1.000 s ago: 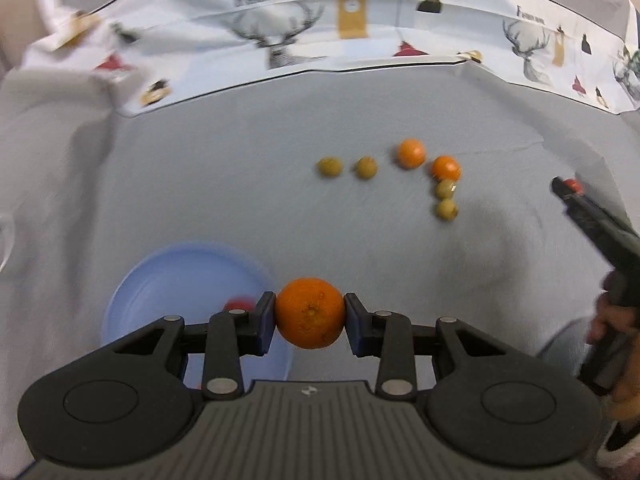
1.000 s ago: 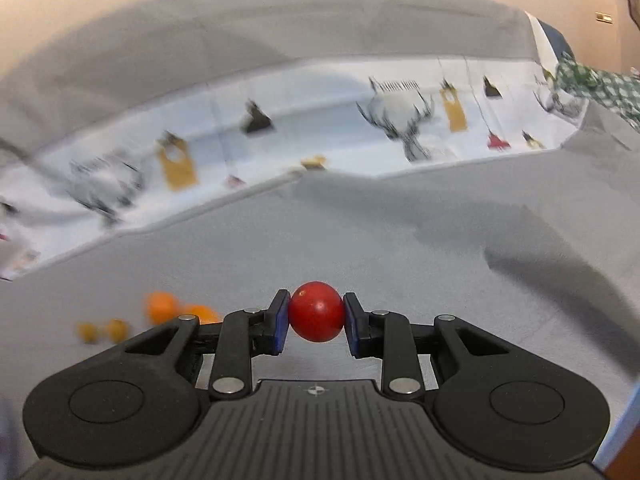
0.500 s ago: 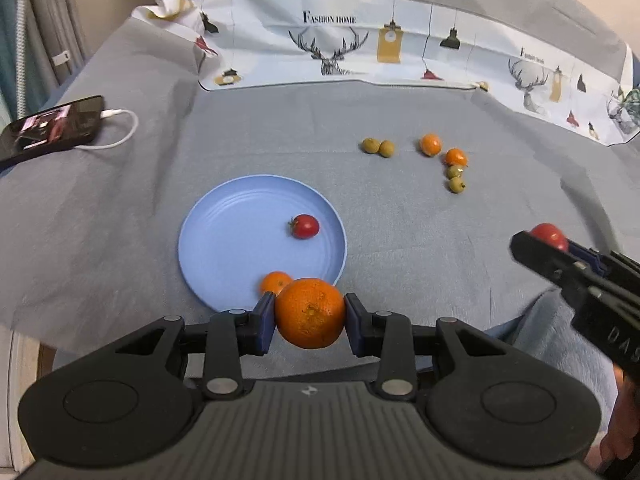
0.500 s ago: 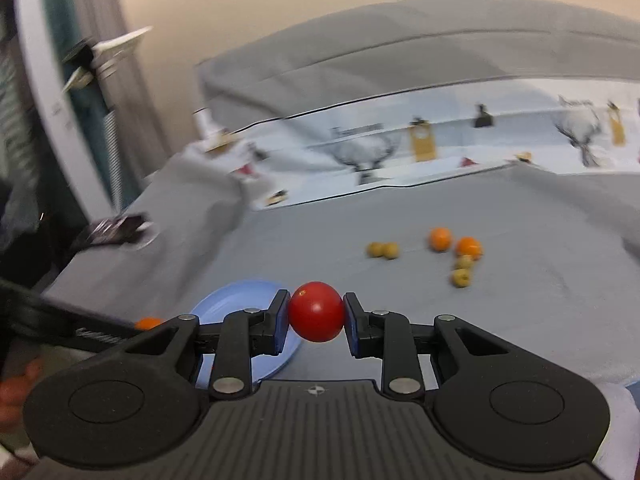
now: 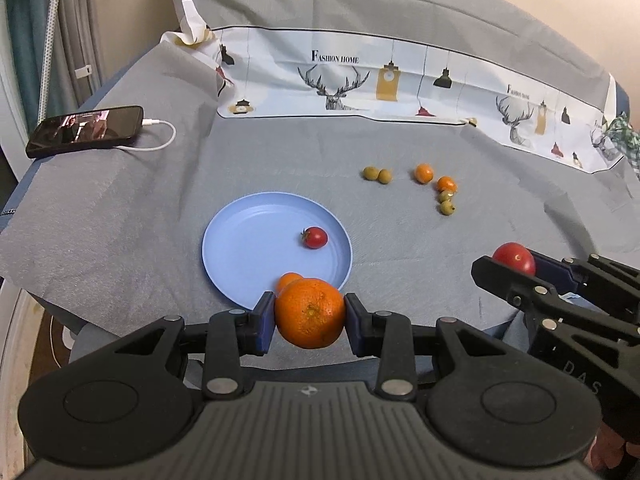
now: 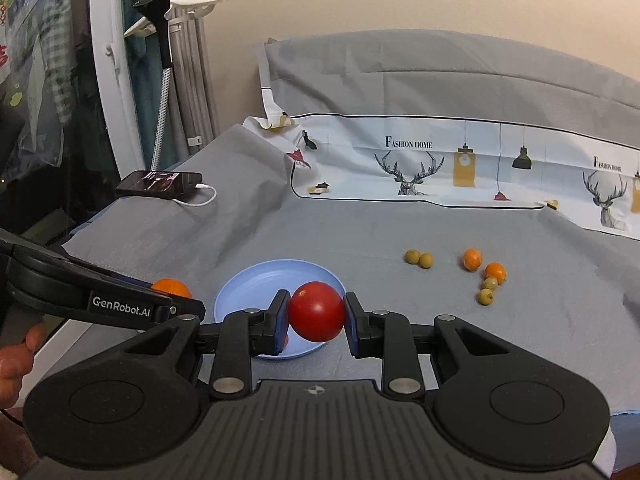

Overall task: Organize fruits
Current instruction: 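Lower both held fruits onto the blue plate and open both tools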

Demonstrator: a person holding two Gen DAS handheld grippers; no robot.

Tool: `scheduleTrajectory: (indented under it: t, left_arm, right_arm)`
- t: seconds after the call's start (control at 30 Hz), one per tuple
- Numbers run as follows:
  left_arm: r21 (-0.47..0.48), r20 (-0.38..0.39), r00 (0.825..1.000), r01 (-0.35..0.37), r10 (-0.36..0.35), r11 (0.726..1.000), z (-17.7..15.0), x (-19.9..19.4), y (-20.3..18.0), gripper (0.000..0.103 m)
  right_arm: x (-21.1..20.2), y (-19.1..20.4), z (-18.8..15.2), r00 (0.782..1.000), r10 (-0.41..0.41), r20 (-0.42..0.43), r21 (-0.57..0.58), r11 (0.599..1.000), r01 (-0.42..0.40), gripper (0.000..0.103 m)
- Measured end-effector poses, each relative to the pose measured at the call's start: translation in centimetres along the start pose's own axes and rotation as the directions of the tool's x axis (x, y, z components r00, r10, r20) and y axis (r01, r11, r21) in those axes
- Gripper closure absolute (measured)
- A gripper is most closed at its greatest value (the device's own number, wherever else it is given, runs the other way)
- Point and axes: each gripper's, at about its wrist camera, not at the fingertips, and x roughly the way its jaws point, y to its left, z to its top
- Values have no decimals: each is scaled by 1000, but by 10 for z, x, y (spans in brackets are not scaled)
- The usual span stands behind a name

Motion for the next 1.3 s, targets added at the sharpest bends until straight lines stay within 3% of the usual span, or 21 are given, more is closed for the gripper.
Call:
scheduleTrajectory:
  t: [0.57,1.3]
  left_arm:
    - [-21,-32,999,3,-4,1000,-2,11,10,63]
    - [-82,-95,995,-42,34,996,16,52,38,63]
  right_arm:
    - [8,2,0,1000,-14,-21,3,1000,14,73]
    - [57,6,-3,991,-12,-136,-25,1000,9,73]
